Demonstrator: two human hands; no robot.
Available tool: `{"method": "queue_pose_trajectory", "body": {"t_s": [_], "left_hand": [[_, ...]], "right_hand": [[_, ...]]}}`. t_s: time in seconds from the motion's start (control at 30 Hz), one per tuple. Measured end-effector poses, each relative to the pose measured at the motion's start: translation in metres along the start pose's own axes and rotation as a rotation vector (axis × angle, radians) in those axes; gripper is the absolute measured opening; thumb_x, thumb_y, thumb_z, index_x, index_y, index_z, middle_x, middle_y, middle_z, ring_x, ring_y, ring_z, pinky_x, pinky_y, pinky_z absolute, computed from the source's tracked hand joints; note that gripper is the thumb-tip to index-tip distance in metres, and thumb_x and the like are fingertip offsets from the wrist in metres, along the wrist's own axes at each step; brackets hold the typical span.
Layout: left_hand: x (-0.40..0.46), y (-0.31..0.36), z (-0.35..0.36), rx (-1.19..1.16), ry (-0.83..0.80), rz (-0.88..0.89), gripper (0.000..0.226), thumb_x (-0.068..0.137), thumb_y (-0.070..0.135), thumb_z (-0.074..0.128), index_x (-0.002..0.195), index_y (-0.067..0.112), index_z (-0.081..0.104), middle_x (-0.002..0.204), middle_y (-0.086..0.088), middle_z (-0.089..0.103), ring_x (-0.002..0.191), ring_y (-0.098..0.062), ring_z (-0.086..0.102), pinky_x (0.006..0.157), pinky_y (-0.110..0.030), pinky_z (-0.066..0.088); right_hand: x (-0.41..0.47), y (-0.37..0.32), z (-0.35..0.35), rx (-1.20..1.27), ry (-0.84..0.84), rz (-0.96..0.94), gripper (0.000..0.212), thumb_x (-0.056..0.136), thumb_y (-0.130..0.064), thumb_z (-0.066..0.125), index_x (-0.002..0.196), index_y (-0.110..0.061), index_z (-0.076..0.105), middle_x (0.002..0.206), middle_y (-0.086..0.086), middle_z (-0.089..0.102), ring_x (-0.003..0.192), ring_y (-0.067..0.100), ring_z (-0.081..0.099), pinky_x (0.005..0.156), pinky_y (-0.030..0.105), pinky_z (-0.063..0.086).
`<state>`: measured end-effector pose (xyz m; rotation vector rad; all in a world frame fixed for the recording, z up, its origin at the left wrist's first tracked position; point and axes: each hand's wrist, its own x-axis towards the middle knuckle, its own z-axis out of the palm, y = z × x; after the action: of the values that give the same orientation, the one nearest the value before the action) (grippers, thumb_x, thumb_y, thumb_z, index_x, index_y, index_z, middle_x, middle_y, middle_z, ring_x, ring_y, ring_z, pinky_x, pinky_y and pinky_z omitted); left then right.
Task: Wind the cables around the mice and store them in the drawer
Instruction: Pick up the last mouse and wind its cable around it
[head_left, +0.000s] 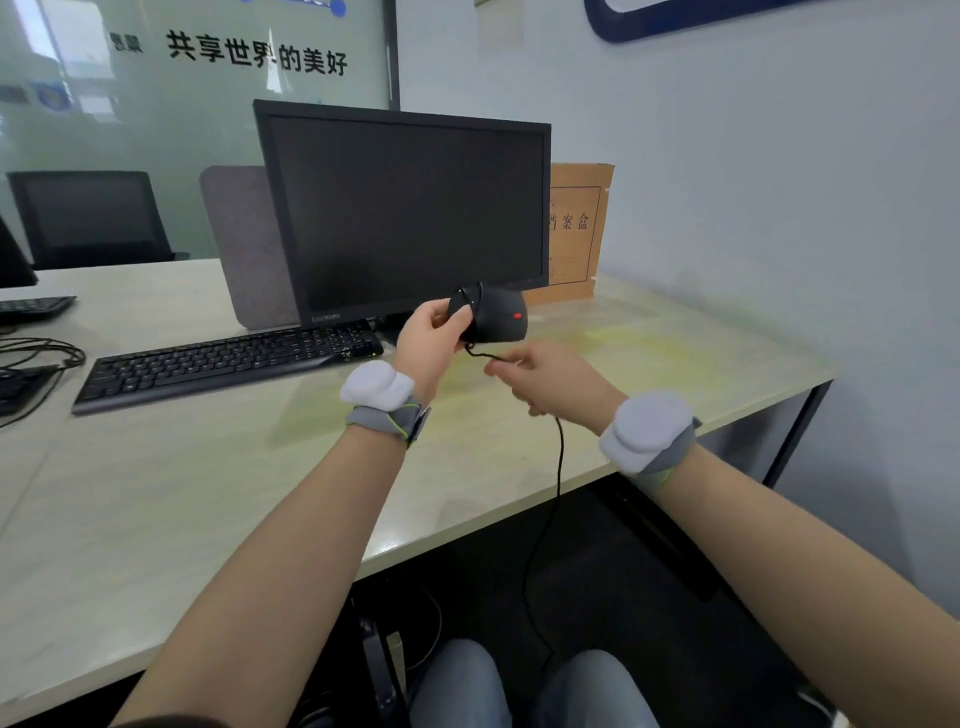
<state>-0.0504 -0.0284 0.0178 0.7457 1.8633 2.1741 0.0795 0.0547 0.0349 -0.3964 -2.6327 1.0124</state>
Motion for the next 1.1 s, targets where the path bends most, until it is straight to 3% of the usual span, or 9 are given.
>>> {"method": "queue_pose_trajectory", "body": {"t_s": [0.13, 0.23, 0.4, 0.57, 0.63, 0.7, 0.83, 1.0, 1.1], "left_hand": [[-0.001, -0.008, -0.010, 0.280, -0.036, 0.040, 0.023, 0.087, 0.023, 0.060, 0.108, 0.014, 0.059, 0.103, -0.006, 0.064, 0.101, -0.025, 0.062, 0.095, -0.042, 0.050], [-0.005, -0.011, -0.014, 0.345, -0.176, 0.055, 0.010, 0.087, 0.023, 0.060, 0.097, 0.022, 0.059, 0.092, 0.003, 0.063, 0.093, -0.019, 0.061, 0.089, -0.035, 0.052], [-0.022, -0.002, -0.011, 0.033, -0.574, -0.006, 0.021, 0.093, 0.002, 0.045, 0.095, 0.017, 0.060, 0.086, 0.002, 0.062, 0.072, -0.005, 0.061, 0.066, -0.018, 0.049], [-0.027, 0.013, -0.002, -0.390, -0.681, -0.122, 0.025, 0.097, 0.006, 0.033, 0.110, 0.008, 0.054, 0.092, -0.005, 0.058, 0.074, -0.011, 0.057, 0.065, -0.021, 0.051], [-0.027, 0.014, 0.002, -0.460, -0.661, -0.131, 0.029, 0.098, 0.009, 0.031, 0.119, 0.006, 0.050, 0.095, -0.004, 0.058, 0.074, -0.009, 0.058, 0.067, -0.020, 0.052], [-0.027, 0.012, 0.007, -0.515, -0.596, -0.129, 0.029, 0.099, 0.010, 0.030, 0.122, 0.005, 0.048, 0.091, 0.000, 0.061, 0.073, -0.007, 0.059, 0.070, -0.020, 0.052], [-0.025, 0.007, 0.011, -0.611, -0.406, -0.074, 0.023, 0.099, 0.009, 0.032, 0.101, 0.007, 0.055, 0.086, -0.004, 0.060, 0.075, -0.011, 0.059, 0.077, -0.024, 0.052], [-0.019, -0.003, 0.017, -0.362, -0.125, -0.013, 0.019, 0.097, 0.008, 0.042, 0.110, 0.000, 0.054, 0.090, -0.007, 0.059, 0.083, -0.014, 0.056, 0.073, -0.022, 0.050], [-0.012, -0.009, 0.011, -0.204, 0.009, -0.016, 0.028, 0.095, 0.009, 0.046, 0.119, -0.005, 0.052, 0.102, -0.009, 0.060, 0.093, -0.017, 0.058, 0.085, -0.028, 0.052]], "right_hand": [[0.002, -0.016, -0.033, 0.078, 0.105, -0.058, 0.012, 0.089, -0.025, 0.056, 0.084, -0.023, 0.067, 0.062, -0.008, 0.051, 0.053, 0.008, 0.048, 0.047, 0.012, 0.049], [0.008, -0.018, -0.056, 0.088, 0.109, -0.113, 0.010, 0.090, -0.028, 0.056, 0.086, -0.027, 0.066, 0.063, -0.014, 0.052, 0.056, 0.005, 0.049, 0.058, 0.017, 0.052], [0.020, -0.004, -0.077, 0.170, 0.075, -0.124, 0.006, 0.088, -0.028, 0.060, 0.085, -0.030, 0.066, 0.060, -0.018, 0.052, 0.059, 0.000, 0.049, 0.063, 0.020, 0.048], [0.022, 0.020, -0.061, 0.551, -0.018, -0.116, 0.011, 0.091, -0.020, 0.056, 0.083, -0.021, 0.063, 0.072, -0.006, 0.060, 0.058, 0.002, 0.054, 0.055, 0.015, 0.046], [0.020, 0.031, -0.047, 0.656, 0.021, -0.092, 0.020, 0.093, -0.004, 0.049, 0.089, -0.022, 0.058, 0.084, -0.002, 0.058, 0.068, 0.000, 0.060, 0.066, 0.017, 0.049], [0.020, 0.037, -0.028, 0.689, 0.143, -0.077, 0.034, 0.094, 0.008, 0.035, 0.081, -0.020, 0.049, 0.070, -0.003, 0.051, 0.052, -0.001, 0.054, 0.059, 0.017, 0.047], [0.025, 0.029, 0.002, 0.670, 0.171, 0.041, 0.031, 0.095, -0.005, 0.038, 0.066, -0.015, 0.045, 0.055, 0.000, 0.043, 0.034, 0.005, 0.035, 0.052, 0.023, 0.043], [0.019, 0.020, 0.011, 0.353, -0.037, 0.136, 0.017, 0.096, -0.017, 0.043, 0.098, -0.015, 0.059, 0.061, 0.000, 0.050, 0.044, 0.010, 0.048, 0.051, 0.020, 0.051], [0.010, 0.014, 0.011, 0.218, -0.161, 0.164, 0.020, 0.095, -0.017, 0.047, 0.105, -0.011, 0.063, 0.062, 0.000, 0.052, 0.046, 0.011, 0.054, 0.053, 0.019, 0.053]]}}
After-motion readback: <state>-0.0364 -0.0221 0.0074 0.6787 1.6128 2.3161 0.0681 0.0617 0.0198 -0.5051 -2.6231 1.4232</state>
